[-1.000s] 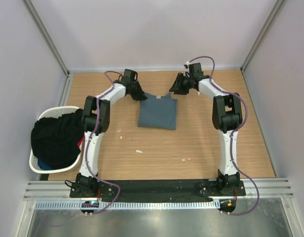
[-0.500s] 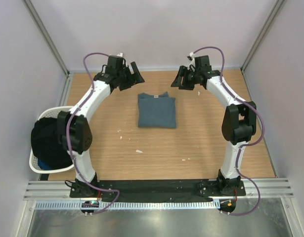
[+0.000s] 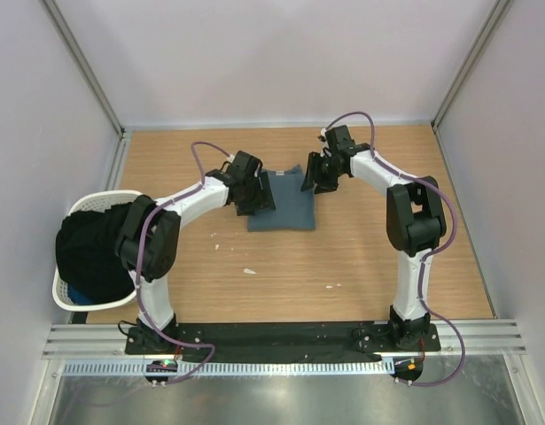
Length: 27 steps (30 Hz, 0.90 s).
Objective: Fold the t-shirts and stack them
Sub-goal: Fold the tshirt
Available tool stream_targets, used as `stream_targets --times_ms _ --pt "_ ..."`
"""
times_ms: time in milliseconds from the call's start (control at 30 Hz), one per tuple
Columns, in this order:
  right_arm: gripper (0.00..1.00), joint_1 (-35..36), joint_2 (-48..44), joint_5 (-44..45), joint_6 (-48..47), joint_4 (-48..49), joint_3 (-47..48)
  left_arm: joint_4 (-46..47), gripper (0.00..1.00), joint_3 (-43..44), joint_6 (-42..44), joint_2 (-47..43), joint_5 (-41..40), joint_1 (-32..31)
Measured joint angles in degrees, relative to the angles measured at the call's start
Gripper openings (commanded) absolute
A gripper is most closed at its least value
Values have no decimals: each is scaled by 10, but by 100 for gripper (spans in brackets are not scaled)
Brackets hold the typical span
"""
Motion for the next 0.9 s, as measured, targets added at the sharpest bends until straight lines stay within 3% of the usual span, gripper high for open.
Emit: stream_targets --times_ms 333,533,633,700,733,767,900 --pt "50 -2 27 21 18 28 -31 2 64 -13 -32 25 -27 26" --pt "53 -2 26 20 23 36 -36 3 69 -14 -29 24 -18 28" --pt "61 -2 26 19 24 23 -19 1 76 -15 -18 17 -9 29" --pt "74 -2 25 17 26 9 12 -12 80 -15 -7 5 -8 29" --pt "81 -2 22 18 27 3 30 -25 82 -11 -2 -3 -8 30" --pt "99 -2 16 20 28 0 44 -40 82 -4 5 -11 -8 30" --pt "100 -7 -42 23 32 -7 82 -91 88 70 39 -35 -8 33"
